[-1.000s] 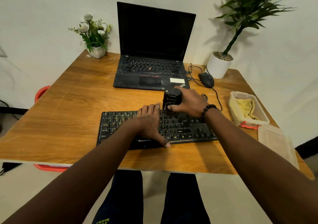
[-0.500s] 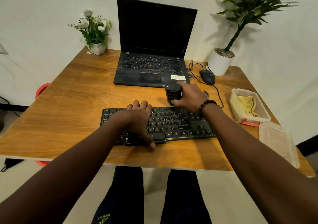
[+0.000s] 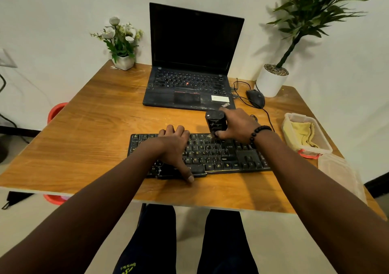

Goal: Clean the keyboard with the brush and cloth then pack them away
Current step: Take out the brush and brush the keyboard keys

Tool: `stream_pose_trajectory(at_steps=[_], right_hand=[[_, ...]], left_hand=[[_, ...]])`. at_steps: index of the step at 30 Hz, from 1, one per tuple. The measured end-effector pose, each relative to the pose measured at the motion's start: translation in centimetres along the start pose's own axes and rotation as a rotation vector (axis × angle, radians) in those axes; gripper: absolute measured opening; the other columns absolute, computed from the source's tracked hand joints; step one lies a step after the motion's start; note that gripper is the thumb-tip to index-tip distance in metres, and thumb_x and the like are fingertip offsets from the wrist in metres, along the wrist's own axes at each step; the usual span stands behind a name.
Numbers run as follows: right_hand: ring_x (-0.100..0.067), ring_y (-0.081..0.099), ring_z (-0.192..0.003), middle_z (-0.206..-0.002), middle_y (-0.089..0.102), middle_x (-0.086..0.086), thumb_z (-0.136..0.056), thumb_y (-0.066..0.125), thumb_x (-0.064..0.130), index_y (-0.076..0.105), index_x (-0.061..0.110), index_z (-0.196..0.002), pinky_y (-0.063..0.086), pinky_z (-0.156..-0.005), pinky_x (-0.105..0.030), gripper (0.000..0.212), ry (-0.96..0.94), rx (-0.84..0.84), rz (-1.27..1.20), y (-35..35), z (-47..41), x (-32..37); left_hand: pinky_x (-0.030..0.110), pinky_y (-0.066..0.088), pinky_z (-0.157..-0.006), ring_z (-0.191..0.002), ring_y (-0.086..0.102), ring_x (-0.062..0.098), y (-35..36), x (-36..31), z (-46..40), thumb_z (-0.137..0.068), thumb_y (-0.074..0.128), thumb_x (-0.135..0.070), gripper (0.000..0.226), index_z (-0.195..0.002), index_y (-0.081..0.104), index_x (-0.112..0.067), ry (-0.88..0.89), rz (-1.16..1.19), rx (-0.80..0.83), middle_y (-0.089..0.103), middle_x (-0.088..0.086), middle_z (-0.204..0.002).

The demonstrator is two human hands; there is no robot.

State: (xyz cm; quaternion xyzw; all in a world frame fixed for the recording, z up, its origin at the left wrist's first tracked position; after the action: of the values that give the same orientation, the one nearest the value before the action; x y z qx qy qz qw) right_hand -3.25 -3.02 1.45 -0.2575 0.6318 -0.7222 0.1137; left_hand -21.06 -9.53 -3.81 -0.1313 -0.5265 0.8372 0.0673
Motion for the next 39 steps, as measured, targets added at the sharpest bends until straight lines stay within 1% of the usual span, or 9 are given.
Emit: stream_pose_trajectory(at_steps=[4,7,12,18,21,26,28,32,39], right_hand=[[-0.022,0.060,-0.096,-0.108,0.065,-0.008,-0.078,0.075,0.027,0.049,0.011,-0.121,0.050,-0.073,-0.027,0.052,0.014,-0.043,0.137,-0.8,-1.1,0.0],[-0.019,0.060,-0.099,-0.110,0.065,-0.005,-0.076,0.077,0.026,0.050,0.012,-0.125,0.049,-0.075,-0.025,0.057,0.017,-0.088,-0.038,-0.1,-1.3,0.9],[-0.016,0.059,-0.094,-0.102,0.063,0.001,-0.076,0.076,0.034,0.053,0.012,-0.116,0.049,-0.074,-0.025,0.051,-0.001,0.064,-0.052,0.3,-0.7,1.2],[-0.017,0.060,-0.104,-0.116,0.065,-0.002,-0.077,0.076,0.026,0.051,0.013,-0.127,0.049,-0.078,-0.022,0.058,0.057,-0.205,-0.271,0.3,-0.9,1.8],[-0.020,0.062,-0.101,-0.115,0.065,-0.005,-0.077,0.076,0.026,0.050,0.013,-0.127,0.056,-0.081,-0.031,0.058,0.059,-0.155,-0.248,2.2,-1.3,2.3],[-0.016,0.061,-0.093,-0.105,0.065,-0.001,-0.076,0.076,0.036,0.054,0.013,-0.116,0.054,-0.076,-0.027,0.051,-0.001,0.030,-0.139,0.9,-0.8,2.2],[-0.014,0.060,-0.094,-0.108,0.064,-0.001,-0.076,0.075,0.036,0.054,0.012,-0.118,0.051,-0.075,-0.025,0.052,0.034,0.007,-0.203,0.4,-0.9,1.5],[-0.012,0.057,-0.092,-0.102,0.063,0.004,-0.077,0.074,0.037,0.056,0.011,-0.118,0.041,-0.068,-0.016,0.053,0.094,-0.197,-0.256,0.7,-1.3,1.4],[-0.016,0.061,-0.089,-0.098,0.066,-0.001,-0.074,0.076,0.036,0.058,0.012,-0.107,0.050,-0.069,-0.024,0.045,0.064,-0.096,-0.203,2.1,-0.9,2.6]], left_hand=[[0.054,0.023,-0.117,-0.140,0.015,0.033,0.1,0.1,0.0,-0.047,0.076,-0.083,0.145,-0.155,0.008,-0.016,-0.006,-0.002,-0.005,0.013,0.004,-0.156],[0.054,0.023,-0.118,-0.141,0.014,0.032,0.2,0.2,-0.1,-0.046,0.075,-0.085,0.146,-0.156,0.007,-0.017,-0.005,0.008,-0.009,0.012,0.003,-0.156],[0.055,0.022,-0.118,-0.142,0.012,0.033,0.5,0.4,-0.1,-0.045,0.074,-0.086,0.148,-0.157,0.004,-0.018,-0.010,0.024,-0.007,0.008,0.001,-0.159],[0.054,0.020,-0.119,-0.142,0.012,0.033,0.4,0.3,-0.2,-0.046,0.074,-0.085,0.147,-0.156,0.004,-0.016,-0.008,-0.002,-0.001,0.008,0.002,-0.159],[0.053,0.020,-0.119,-0.141,0.012,0.033,0.4,0.3,-0.2,-0.045,0.074,-0.086,0.149,-0.157,0.004,-0.016,-0.009,-0.002,-0.003,0.008,0.001,-0.159],[0.054,0.020,-0.118,-0.141,0.012,0.033,0.6,0.6,-0.4,-0.044,0.073,-0.087,0.150,-0.157,0.002,-0.017,-0.008,0.004,0.001,0.008,0.001,-0.159],[0.054,0.021,-0.118,-0.141,0.013,0.032,0.5,0.6,-0.4,-0.044,0.073,-0.086,0.149,-0.157,0.003,-0.018,-0.007,0.001,-0.001,0.009,0.001,-0.158],[0.054,0.021,-0.118,-0.140,0.014,0.032,0.4,0.4,-0.2,-0.046,0.073,-0.086,0.147,-0.156,0.005,-0.017,-0.003,-0.006,-0.001,0.011,0.002,-0.157],[0.053,0.020,-0.119,-0.141,0.012,0.032,0.5,0.6,-0.4,-0.045,0.072,-0.087,0.149,-0.157,0.002,-0.018,-0.011,-0.011,0.010,0.008,0.002,-0.158]])
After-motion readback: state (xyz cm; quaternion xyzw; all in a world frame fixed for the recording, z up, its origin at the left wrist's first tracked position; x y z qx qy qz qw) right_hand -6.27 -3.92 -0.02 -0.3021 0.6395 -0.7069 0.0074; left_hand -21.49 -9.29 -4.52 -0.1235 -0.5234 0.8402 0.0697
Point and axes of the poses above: each hand's wrist, its own z-axis away from the middle knuckle, its own y-axis out of the palm, x = y × z, the point moved 3 cm from there along -z, towards the middle knuckle
